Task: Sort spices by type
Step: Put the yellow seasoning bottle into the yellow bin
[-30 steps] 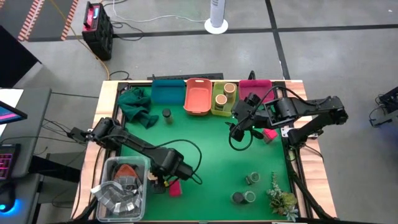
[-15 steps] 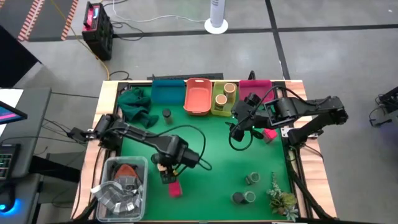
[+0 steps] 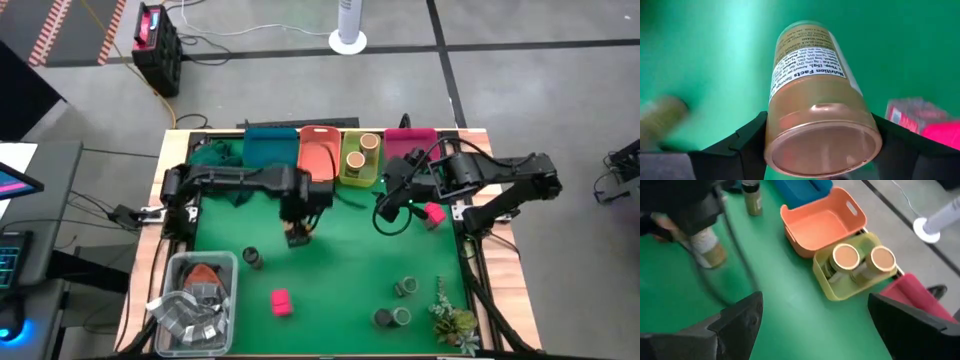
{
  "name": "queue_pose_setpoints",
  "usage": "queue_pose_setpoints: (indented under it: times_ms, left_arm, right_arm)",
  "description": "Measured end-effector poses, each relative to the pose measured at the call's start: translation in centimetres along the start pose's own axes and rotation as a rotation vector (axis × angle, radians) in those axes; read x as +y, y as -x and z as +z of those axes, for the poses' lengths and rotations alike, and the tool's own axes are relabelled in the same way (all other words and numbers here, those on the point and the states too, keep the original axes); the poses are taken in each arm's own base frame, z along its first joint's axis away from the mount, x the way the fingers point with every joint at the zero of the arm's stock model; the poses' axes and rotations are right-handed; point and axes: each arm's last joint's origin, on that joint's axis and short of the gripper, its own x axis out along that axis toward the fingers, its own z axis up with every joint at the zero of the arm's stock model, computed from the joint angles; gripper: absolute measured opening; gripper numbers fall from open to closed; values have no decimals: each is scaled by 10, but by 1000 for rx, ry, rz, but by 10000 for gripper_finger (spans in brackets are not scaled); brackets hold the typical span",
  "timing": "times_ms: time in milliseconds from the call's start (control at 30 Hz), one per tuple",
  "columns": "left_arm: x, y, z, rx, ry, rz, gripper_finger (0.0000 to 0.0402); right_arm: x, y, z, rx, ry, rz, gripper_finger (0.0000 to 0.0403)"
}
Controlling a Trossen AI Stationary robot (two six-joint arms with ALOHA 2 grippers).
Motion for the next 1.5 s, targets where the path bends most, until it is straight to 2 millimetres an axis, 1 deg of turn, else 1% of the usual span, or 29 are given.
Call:
queue_pose_setpoints:
  times_ms: [100,200,367,500,600,700,833,967,1067,1133,1200,1233,1300,1400,1500]
  left_arm:
    - [24,16,11,-87,-35,3,269]
    - [45,27,19,-170,-63,9,269]
    - [74,40,29,-286,-104,7,269]
    - [89,44,36,-373,-105,-27,269]
    - [93,48,42,-443,-114,-69,269]
    - [99,52,48,-523,-108,-69,269]
    - [119,63,58,-673,-34,-9,269]
    - [144,73,62,-784,46,40,269]
    - [162,70,67,-822,120,23,269]
    - [173,59,69,-783,167,-13,269]
    - [180,50,72,-738,200,-40,269]
    - [182,46,73,-715,207,-53,269]
    - [178,48,71,-655,196,-106,269]
    - [163,59,63,-590,120,-116,269]
    - [148,70,55,-512,50,-70,269]
  right_arm:
    - [-2,0,-4,46,-46,-13,388]
    - [-5,-3,-8,118,-135,-20,388]
    - [-7,-19,-16,196,-270,-81,388]
    - [-7,-35,-25,267,-335,-93,388]
    - [-5,-44,-31,295,-363,-108,388]
    - [-6,-49,-35,308,-378,-131,388]
    - [-8,-57,-38,313,-387,-149,388]
    - [-11,-64,-35,296,-357,-148,388]
    - [-19,-67,-32,285,-325,-174,388]
    - [-27,-70,-28,276,-303,-174,388]
    - [-36,-71,-23,258,-271,-167,388]
    - [-40,-72,-20,250,-258,-161,388]
    - [-49,-69,-16,223,-243,-135,388]
    - [-59,-61,-12,176,-233,-106,388]
    - [-65,-55,-11,150,-211,-90,388]
